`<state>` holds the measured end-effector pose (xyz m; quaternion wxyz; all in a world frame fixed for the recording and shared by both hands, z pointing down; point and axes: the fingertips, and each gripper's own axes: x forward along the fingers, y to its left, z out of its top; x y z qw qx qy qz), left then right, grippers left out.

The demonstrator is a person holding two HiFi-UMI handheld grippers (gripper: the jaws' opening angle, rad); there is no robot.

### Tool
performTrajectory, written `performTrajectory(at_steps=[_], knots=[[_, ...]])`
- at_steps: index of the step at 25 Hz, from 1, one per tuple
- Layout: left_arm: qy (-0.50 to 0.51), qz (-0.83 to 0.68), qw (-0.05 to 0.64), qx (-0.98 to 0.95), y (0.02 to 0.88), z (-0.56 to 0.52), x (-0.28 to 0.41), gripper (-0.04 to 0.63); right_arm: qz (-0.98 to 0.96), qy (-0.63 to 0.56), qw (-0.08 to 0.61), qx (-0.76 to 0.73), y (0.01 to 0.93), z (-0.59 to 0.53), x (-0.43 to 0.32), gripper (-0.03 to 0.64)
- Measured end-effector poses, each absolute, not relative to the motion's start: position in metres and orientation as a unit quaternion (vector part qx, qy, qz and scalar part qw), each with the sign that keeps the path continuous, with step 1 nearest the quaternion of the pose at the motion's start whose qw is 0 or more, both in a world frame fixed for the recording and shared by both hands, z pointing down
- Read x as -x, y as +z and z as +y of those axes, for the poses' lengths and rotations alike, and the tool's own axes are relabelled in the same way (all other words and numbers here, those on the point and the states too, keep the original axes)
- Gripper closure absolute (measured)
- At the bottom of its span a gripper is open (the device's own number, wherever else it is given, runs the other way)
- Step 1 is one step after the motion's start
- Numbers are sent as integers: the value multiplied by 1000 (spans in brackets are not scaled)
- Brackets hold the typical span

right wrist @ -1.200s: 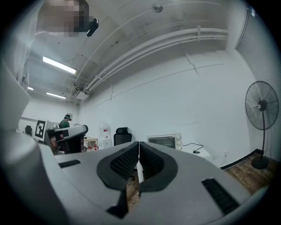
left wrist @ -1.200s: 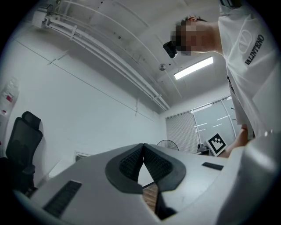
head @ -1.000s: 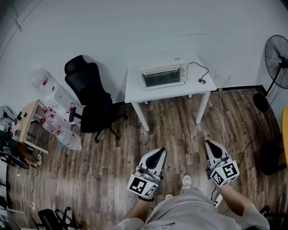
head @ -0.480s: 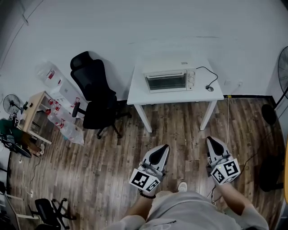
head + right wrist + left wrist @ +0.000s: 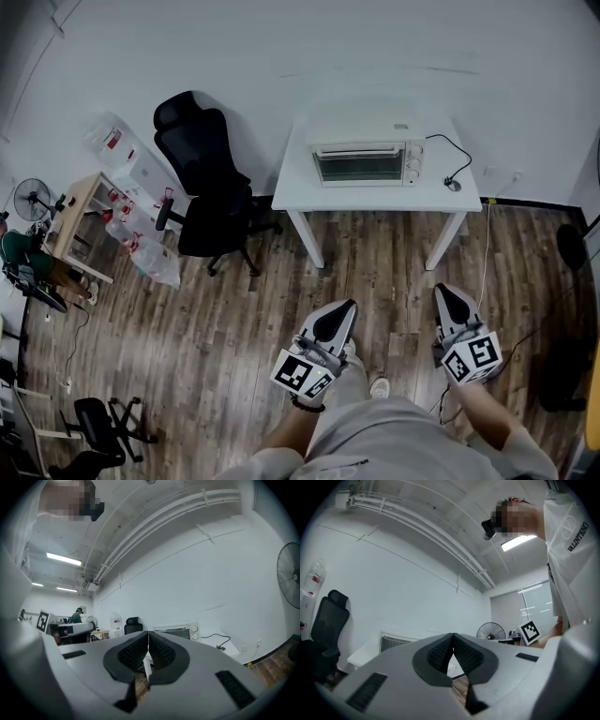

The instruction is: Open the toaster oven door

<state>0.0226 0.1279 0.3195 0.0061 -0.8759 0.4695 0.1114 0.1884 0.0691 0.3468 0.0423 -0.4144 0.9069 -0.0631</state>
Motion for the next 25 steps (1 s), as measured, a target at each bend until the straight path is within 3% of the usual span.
performTrajectory(at_steps=[25], knots=[[137, 399, -77, 904, 356, -131, 71, 586, 887, -30, 4, 461, 332, -173, -63, 600]])
